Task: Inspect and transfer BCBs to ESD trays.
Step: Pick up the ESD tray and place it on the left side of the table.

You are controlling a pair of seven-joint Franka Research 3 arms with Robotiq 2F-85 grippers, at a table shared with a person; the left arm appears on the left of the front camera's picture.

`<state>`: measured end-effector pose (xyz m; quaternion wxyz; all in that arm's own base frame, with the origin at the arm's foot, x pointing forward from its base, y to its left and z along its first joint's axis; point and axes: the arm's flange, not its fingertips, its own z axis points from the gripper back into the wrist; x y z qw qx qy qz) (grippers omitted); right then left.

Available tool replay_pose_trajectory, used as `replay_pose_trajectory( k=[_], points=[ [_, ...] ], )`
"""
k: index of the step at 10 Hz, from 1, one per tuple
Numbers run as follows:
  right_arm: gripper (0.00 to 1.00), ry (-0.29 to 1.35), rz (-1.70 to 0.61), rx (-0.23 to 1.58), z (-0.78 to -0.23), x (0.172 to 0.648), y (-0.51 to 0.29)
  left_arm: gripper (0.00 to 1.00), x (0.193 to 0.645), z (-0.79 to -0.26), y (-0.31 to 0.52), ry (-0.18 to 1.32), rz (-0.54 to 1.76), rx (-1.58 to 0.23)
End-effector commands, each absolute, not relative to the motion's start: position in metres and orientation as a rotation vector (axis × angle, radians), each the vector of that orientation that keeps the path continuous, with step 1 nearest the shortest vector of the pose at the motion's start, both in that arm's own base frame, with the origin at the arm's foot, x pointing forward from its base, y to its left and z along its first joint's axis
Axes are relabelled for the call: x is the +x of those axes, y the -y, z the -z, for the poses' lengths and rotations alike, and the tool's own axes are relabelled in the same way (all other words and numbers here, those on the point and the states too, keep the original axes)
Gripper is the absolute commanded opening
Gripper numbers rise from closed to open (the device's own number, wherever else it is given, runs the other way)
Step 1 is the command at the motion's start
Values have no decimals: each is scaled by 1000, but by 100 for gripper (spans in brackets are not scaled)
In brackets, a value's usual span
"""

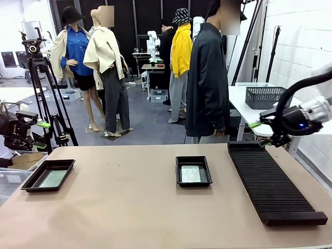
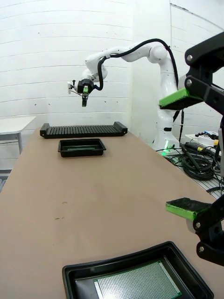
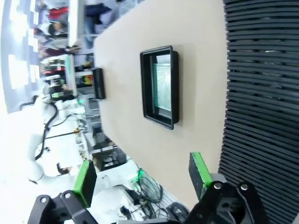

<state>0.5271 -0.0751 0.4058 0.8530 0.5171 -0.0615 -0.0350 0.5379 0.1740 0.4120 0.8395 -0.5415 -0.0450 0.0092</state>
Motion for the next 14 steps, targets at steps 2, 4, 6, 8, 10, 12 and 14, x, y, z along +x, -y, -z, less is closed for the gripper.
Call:
replay_pose_trajectory(
  k=[2,4,6,8,10,12,14],
  points=[
    [100,122,51,1297,-381,523,117,100,537,-414,-174,88,-12,-1145],
    [100,51,35,1369,-370,532,140,100,537,-414,-174,88,-12,-1145],
    [100,46,26,1364,-369,532,149,100,537,-414,-174,88,-12,-1145],
    [100,59,54,1347,-366,518,139,100,538,-412,-174,95,-19,-1145],
    [100,59,54,1347,-366,518,139,100,537,-437,-141,105,-23,-1103],
    [100,59,54,1347,-366,518,139,100,528,-471,-81,133,-21,-1046],
    [100,59,54,1347,-366,518,139,100,521,-500,-10,130,4,-932]
  ],
)
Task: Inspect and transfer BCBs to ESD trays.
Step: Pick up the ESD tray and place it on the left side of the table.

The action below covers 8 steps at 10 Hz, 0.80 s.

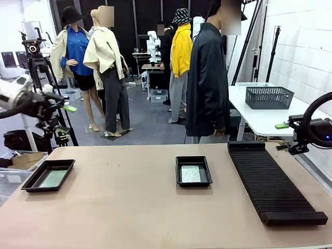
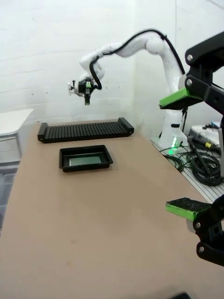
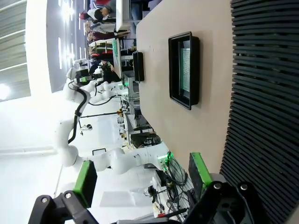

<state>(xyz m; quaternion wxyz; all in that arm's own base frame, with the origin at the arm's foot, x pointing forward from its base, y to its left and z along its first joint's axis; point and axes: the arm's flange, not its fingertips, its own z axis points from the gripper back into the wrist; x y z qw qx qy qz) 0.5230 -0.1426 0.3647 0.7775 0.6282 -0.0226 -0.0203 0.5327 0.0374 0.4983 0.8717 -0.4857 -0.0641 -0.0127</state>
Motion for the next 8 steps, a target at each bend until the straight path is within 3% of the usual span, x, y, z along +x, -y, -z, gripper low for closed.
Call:
replay_pose_trajectory(
  k=[1,5,8],
  points=[
    [100,59,54,1347,-366,518,139,100,522,-509,23,136,13,-872],
    [100,59,54,1347,-366,518,139,100,524,-509,166,149,-34,-663],
    [100,59,54,1347,-366,518,139,100,518,-485,262,132,61,-521]
  ],
)
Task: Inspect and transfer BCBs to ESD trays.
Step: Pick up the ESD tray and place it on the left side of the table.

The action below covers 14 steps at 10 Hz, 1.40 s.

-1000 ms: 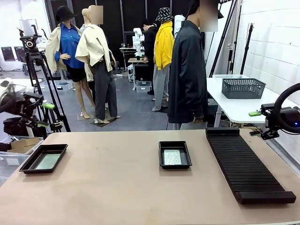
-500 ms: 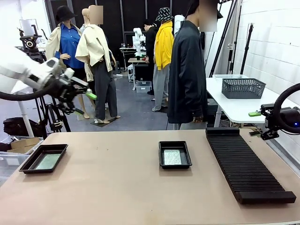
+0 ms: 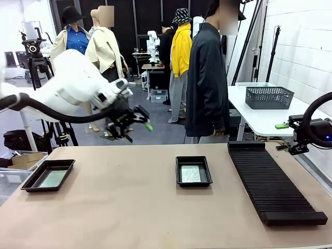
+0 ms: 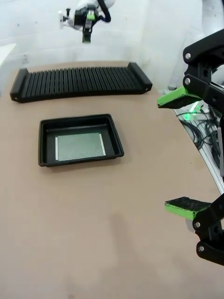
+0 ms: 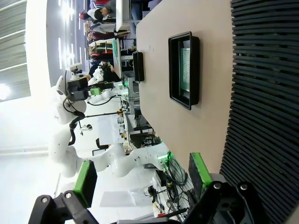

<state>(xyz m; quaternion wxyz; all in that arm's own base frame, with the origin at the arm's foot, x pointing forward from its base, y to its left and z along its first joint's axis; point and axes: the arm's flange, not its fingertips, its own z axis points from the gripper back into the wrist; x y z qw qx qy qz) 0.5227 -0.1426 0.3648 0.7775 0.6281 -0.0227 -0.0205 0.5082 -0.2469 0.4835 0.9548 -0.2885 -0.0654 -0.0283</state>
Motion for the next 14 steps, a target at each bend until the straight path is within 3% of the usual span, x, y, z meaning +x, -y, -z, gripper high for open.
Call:
replay_pose_trajectory(
  k=[1,8,14],
  points=[
    [100,59,54,1347,-366,518,139,100,515,-478,288,129,83,-476],
    [100,59,54,1347,-366,518,139,100,542,-423,421,142,96,-202],
    [100,59,54,1347,-366,518,139,100,576,-361,450,102,49,-113]
  ],
)
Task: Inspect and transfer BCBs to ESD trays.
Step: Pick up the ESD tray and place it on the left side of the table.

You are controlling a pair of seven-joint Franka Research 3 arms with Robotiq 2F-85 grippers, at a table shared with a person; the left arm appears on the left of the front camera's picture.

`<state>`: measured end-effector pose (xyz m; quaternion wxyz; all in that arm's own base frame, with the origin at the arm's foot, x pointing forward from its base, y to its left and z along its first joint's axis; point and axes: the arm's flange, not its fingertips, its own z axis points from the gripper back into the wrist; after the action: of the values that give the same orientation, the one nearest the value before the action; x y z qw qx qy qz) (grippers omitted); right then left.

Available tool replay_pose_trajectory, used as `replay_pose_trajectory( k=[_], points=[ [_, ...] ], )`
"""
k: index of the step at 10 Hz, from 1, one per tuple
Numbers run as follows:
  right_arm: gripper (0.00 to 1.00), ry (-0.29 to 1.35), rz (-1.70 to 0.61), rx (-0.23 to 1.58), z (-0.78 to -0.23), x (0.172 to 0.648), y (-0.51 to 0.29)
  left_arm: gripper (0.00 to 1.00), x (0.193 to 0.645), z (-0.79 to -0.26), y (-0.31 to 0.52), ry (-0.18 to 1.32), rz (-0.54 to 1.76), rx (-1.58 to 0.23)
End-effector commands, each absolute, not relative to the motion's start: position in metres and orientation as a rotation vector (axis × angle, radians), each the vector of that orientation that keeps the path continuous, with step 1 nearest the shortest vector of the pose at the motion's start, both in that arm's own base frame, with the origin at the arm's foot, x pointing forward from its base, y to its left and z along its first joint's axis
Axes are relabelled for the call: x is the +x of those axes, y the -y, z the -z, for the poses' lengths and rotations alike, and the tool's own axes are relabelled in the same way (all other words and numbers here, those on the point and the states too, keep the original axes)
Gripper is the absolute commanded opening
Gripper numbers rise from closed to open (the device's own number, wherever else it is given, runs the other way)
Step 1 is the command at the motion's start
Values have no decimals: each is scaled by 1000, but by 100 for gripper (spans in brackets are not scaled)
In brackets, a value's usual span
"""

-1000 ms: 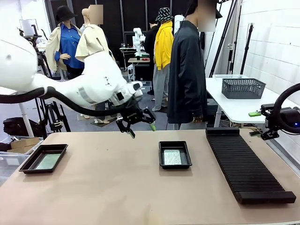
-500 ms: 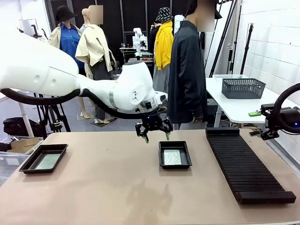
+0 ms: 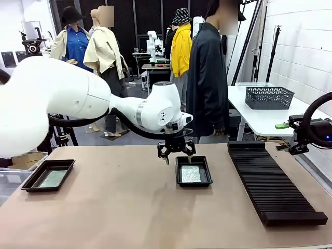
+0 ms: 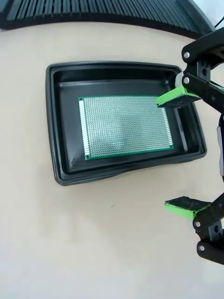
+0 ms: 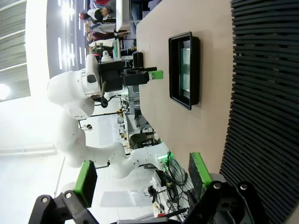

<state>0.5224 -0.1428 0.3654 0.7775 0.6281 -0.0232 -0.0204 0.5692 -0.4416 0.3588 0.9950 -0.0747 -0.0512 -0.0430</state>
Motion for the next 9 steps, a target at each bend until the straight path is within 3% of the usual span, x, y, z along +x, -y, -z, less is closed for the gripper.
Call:
replay_pose_trajectory(
  k=[1,6,7,9],
  points=[
    [100,59,54,1347,-366,518,139,100,578,-355,450,91,54,-104],
    [100,59,54,1347,-366,518,139,100,591,-334,446,61,89,-100],
    [100,59,54,1347,-366,518,139,95,592,-333,446,49,103,-93],
    [100,59,54,1347,-366,518,139,74,596,-335,445,36,119,-93]
  ],
)
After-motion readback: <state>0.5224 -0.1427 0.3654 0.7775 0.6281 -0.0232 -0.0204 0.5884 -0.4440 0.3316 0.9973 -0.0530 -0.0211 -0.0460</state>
